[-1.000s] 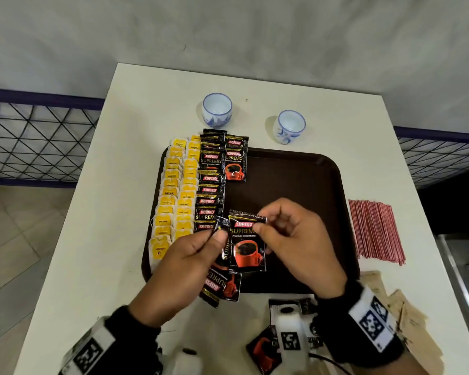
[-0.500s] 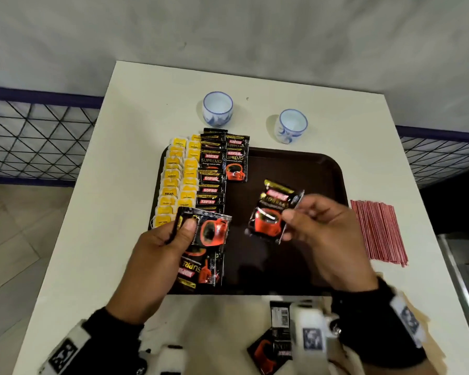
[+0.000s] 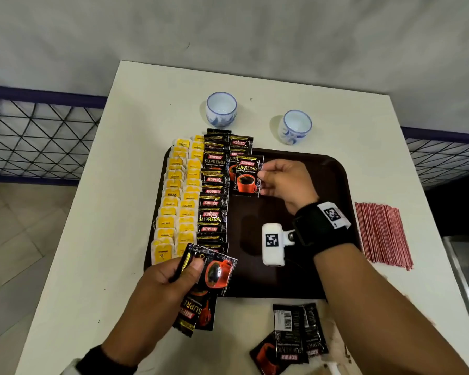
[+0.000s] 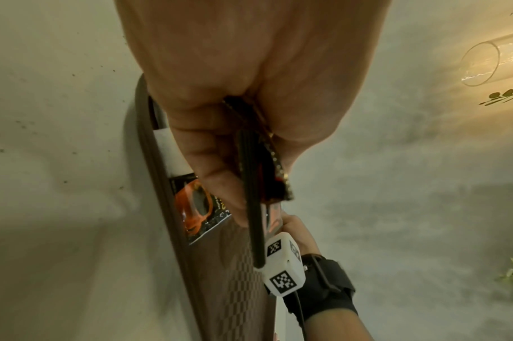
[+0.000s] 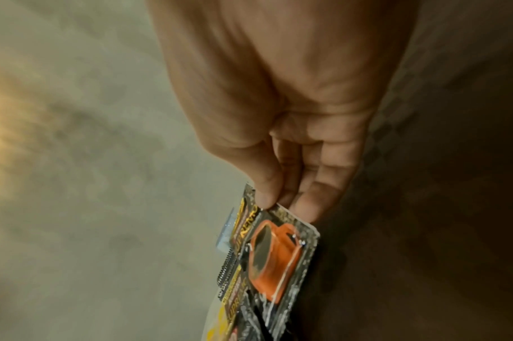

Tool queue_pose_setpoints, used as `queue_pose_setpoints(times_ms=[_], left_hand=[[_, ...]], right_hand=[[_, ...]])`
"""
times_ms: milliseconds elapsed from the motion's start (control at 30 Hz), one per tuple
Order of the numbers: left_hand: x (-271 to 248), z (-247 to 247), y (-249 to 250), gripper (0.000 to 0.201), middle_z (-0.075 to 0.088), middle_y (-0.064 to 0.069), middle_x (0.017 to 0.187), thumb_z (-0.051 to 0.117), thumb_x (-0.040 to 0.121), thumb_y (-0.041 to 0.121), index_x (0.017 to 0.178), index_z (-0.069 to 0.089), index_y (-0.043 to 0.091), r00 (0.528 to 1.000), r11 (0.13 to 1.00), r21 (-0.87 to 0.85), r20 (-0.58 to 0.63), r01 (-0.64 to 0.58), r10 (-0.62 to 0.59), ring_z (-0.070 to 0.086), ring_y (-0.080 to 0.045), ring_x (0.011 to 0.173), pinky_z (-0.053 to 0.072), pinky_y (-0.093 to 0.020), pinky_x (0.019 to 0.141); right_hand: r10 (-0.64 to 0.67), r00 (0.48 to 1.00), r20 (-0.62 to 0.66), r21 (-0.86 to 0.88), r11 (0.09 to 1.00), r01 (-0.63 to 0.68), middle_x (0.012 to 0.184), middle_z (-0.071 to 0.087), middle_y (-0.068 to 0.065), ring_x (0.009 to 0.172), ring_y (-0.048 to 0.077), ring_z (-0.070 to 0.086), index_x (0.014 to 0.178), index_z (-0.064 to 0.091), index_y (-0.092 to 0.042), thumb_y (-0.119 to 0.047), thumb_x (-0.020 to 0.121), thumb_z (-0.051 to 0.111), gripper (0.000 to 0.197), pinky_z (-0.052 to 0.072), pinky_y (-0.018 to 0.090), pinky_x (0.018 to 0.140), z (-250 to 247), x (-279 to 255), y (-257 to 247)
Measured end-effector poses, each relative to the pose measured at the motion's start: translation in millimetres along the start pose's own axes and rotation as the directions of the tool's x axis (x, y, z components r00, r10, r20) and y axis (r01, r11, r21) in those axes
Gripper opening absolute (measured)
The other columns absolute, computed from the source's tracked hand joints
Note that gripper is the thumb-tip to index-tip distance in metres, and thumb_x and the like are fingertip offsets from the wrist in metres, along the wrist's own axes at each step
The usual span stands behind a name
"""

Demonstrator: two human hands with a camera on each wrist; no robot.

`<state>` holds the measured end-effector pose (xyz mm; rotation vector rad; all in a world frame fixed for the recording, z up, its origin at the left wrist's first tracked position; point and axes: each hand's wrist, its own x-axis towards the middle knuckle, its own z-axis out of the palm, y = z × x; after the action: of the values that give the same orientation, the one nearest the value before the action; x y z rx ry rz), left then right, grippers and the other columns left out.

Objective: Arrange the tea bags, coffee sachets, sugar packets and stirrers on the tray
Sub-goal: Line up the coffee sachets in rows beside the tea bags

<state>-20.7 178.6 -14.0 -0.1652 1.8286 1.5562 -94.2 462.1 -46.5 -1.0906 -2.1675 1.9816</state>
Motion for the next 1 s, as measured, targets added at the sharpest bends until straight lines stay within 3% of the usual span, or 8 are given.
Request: queue_pose_setpoints(times_ms=[133, 267, 500, 1000], left_hand=[[-1.3, 1.8, -5.6, 0.023, 0.079, 0.004, 0.086, 0.061, 0.09, 0.04, 0.083, 0.081, 0.031, 0.999, 0.999, 0.02, -0.016, 0.041, -0.04, 0.075, -0.009, 0.079, 0.051, -0.027, 0.075], [-2.4, 5.6, -7.9, 0.027, 0.078, 0.0, 0.08, 0.061, 0.096, 0.031, 0.076, 0.079, 0.029, 0.998, 0.995, 0.071, -0.01, 0.066, -0.065, 0.074, -0.01, 0.075, 0.05, -0.026, 0.072], [-1.1, 5.5, -8.2, 0.026, 0.078, 0.0, 0.082, 0.062, 0.095, 0.031, 0.077, 0.08, 0.026, 0.998, 0.995, 0.064, -0.009, 0.07, -0.07, 0.075, -0.012, 0.078, 0.049, -0.025, 0.072], [0.4, 5.0, -7.7, 0.021, 0.079, 0.006, 0.087, 0.064, 0.092, 0.034, 0.08, 0.08, 0.029, 0.998, 0.995, 0.08, -0.01, 0.056, -0.055, 0.074, -0.014, 0.088, 0.051, -0.029, 0.079]], right_hand=[[-0.003, 0.999, -0.034, -0.045, 0.999, 0.002, 0.072, 0.064, 0.007, 0.052, 0.012, 0.058, 0.081, 0.065, -0.011, 0.004, 0.089, 0.068, 0.018, 0.056, 0.024, 0.05, 5.8, 7.7, 0.8], [-0.009, 0.999, -0.032, -0.066, 0.998, 0.007, 0.071, 0.063, 0.007, 0.054, 0.014, 0.058, 0.079, 0.064, -0.011, 0.004, 0.089, 0.067, 0.019, 0.056, 0.024, 0.05, 10.2, 10.2, 0.7], [-0.012, 0.999, -0.033, -0.105, 0.994, 0.009, 0.065, 0.06, 0.005, 0.053, 0.014, 0.057, 0.076, 0.063, -0.012, 0.005, 0.089, 0.065, 0.022, 0.056, 0.025, 0.051, 17.2, 13.1, -0.8], [-0.014, 0.996, -0.093, -0.184, 0.983, -0.003, 0.072, 0.064, 0.009, 0.057, 0.016, 0.063, 0.075, 0.062, -0.01, 0.0, 0.086, 0.07, 0.016, 0.06, 0.031, 0.057, 24.9, 19.2, 4.2]])
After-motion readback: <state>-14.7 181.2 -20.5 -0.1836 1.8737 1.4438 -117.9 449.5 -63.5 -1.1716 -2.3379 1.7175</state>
